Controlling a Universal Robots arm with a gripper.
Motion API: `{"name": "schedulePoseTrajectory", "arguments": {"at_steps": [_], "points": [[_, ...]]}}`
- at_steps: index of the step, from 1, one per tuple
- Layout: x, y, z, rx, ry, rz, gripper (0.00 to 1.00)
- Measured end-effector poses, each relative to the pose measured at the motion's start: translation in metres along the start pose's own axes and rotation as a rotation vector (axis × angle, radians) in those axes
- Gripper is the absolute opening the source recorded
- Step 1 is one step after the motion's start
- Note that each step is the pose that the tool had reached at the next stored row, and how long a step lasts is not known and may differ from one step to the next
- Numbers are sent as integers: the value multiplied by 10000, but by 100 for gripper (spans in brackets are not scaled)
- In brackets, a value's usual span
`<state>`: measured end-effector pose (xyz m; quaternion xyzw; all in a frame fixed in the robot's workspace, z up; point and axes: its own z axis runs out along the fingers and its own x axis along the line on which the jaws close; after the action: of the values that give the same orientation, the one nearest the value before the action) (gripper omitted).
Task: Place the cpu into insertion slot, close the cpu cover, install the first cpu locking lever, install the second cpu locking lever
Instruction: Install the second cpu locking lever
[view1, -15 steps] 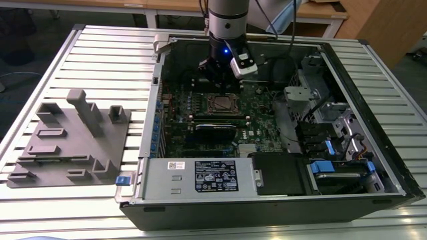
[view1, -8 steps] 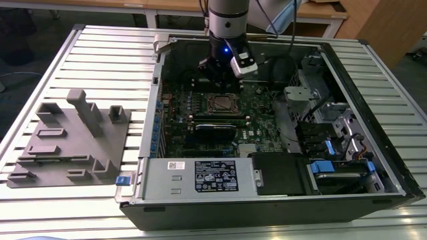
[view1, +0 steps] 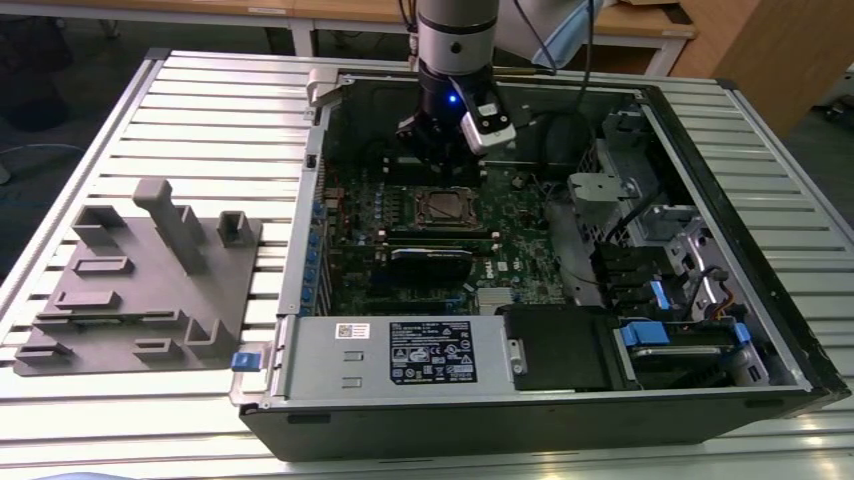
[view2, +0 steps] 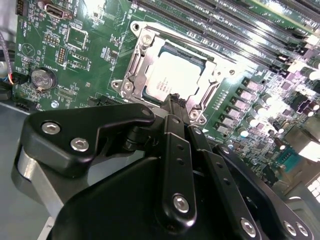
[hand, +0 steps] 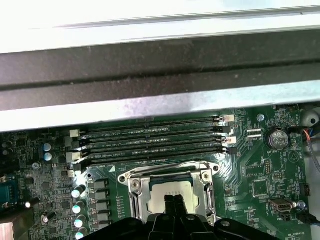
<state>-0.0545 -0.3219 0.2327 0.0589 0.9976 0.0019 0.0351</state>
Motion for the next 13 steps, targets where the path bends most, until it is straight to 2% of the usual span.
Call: {"name": "schedulePoseTrajectory", "arguments": {"at_steps": [13], "points": [[-17, -144, 2, -4, -3, 2, 11]]}}
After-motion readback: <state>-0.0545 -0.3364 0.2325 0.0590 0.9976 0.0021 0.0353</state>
